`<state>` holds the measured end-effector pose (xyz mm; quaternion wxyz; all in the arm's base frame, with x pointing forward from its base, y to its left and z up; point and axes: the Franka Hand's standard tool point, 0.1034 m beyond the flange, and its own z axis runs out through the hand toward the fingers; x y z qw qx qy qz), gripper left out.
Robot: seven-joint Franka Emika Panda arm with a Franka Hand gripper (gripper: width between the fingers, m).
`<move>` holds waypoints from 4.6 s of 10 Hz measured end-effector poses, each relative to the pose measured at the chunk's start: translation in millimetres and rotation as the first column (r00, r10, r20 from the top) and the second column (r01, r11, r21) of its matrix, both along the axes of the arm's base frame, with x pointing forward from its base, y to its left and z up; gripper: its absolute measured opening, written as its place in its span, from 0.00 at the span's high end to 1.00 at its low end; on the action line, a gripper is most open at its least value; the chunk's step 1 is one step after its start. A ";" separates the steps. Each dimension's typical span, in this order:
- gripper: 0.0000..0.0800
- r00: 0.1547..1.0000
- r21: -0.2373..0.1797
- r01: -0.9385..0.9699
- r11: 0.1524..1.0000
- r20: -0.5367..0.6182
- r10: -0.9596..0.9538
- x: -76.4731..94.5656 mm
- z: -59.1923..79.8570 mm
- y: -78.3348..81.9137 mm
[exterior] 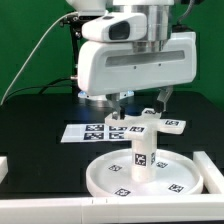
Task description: Assemble round table
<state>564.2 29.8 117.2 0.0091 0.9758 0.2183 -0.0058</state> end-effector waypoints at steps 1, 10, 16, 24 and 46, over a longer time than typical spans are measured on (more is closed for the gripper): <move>0.19 0.999 -0.001 0.047 0.999 -0.003 -0.047 -0.9 -2.4 2.8; 0.19 0.990 -0.004 0.141 0.990 -0.008 -0.141 -4.4 -13.7 12.5; 0.46 0.891 -0.006 0.454 0.891 0.007 -0.454 -3.6 -13.7 12.5; 0.45 -0.022 0.051 0.998 -0.024 -0.042 -0.999 -1.2 -14.7 12.0; 0.19 0.990 0.021 0.134 0.991 0.050 -0.135 -0.4 -2.3 6.8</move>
Offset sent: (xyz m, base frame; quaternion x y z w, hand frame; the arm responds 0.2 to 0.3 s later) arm -0.0025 0.0068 -0.0109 0.0179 0.0137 0.0203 0.9995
